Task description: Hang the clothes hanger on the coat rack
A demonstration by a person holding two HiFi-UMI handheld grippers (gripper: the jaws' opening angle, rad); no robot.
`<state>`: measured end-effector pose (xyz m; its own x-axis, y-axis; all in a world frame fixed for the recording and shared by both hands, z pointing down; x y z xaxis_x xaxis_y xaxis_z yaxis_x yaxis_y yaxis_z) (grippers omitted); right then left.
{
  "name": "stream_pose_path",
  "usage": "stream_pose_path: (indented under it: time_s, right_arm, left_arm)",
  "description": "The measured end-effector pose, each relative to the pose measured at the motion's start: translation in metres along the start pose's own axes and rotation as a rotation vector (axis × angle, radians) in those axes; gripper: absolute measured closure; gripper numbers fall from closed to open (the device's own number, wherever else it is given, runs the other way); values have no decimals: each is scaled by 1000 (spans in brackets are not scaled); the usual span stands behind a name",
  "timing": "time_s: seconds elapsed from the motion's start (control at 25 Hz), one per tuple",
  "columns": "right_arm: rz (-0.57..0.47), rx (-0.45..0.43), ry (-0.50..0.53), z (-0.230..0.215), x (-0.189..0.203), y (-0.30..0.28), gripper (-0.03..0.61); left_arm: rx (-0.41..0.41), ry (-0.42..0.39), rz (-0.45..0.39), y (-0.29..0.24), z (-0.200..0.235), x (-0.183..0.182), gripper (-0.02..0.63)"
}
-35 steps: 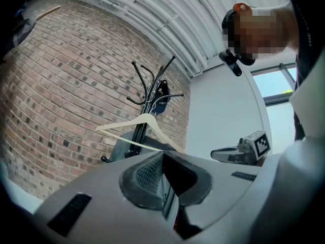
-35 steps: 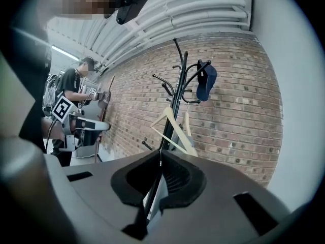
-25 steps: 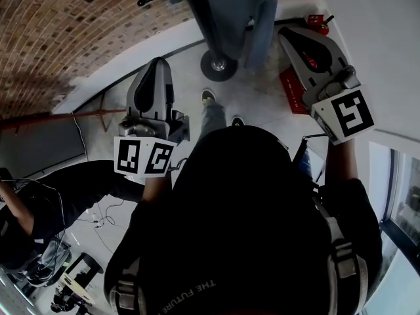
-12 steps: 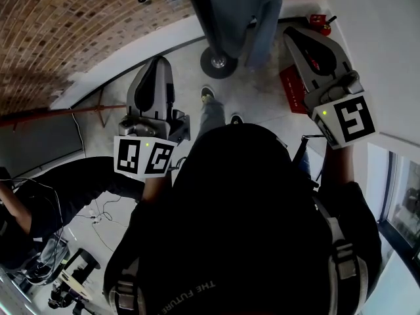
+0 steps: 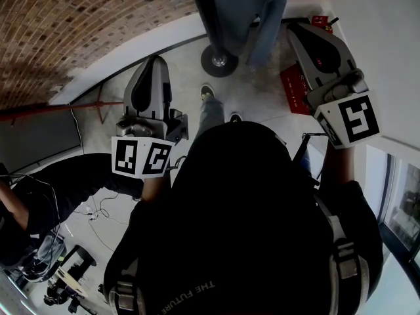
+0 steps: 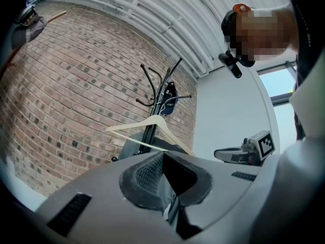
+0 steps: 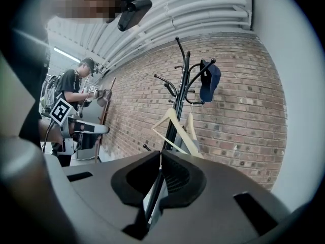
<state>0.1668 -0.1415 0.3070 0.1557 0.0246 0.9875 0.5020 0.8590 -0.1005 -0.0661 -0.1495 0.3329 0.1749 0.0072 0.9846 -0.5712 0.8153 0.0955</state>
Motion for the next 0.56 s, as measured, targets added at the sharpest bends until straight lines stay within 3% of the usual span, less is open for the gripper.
stream_pose_path:
  time_s: [0.56]
  right_arm:
    - [-7,-24,17,4,-3,-9,553]
  left_arm:
    - [-18,-7,4,6,6,0,595]
Point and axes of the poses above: the fingertips, and each gripper's own axes: y backward along the fingers, z to its left, x out of its underside, the point moved 2 cm from there along y, backward along the fingers, and after that the axes turned 6 degrees about -y, right-handed, at the moved point
